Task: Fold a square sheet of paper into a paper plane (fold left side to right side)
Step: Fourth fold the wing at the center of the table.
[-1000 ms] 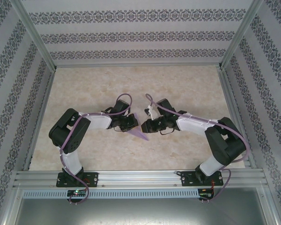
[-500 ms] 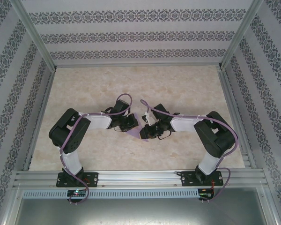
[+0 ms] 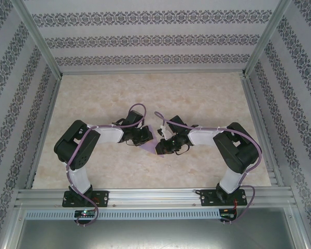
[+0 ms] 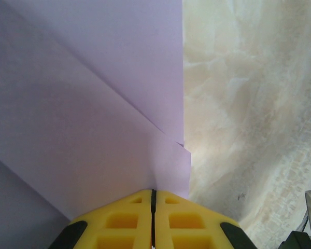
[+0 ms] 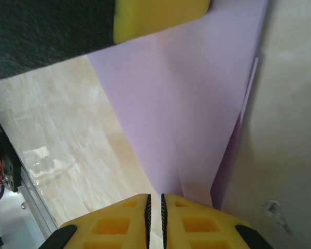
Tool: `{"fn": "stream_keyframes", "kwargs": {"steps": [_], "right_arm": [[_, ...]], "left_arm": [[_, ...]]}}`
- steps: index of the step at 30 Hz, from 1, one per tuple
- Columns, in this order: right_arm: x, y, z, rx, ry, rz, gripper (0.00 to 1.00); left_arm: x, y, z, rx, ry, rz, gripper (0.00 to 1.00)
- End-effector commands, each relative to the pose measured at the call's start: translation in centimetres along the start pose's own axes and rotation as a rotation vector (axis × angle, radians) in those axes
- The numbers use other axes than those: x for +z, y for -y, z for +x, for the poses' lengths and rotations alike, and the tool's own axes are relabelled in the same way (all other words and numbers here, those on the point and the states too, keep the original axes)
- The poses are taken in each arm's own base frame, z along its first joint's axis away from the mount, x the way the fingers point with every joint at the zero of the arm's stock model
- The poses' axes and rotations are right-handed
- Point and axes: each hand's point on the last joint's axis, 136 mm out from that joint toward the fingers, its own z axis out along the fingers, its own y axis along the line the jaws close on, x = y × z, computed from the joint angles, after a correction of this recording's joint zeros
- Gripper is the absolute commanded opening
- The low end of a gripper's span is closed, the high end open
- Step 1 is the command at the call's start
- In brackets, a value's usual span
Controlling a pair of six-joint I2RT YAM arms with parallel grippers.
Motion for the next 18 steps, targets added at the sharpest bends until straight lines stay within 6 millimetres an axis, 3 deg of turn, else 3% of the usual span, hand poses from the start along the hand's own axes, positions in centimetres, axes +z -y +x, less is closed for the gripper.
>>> {"fn": "stream_keyframes", "kwargs": {"steps": [1, 18], "right_arm": [[0.5, 0.9, 0.9, 0.007, -0.041, 0.033, 0.15], [1.0, 1.4, 3.5, 0.026, -0.113, 0.047, 0.15]], "left_arm": [[0.0, -3.0, 1.0, -0.035, -0.034, -0.107, 0.10], [0.0, -3.1, 1.0, -0.030, -0.035, -0.120, 0.09]]}}
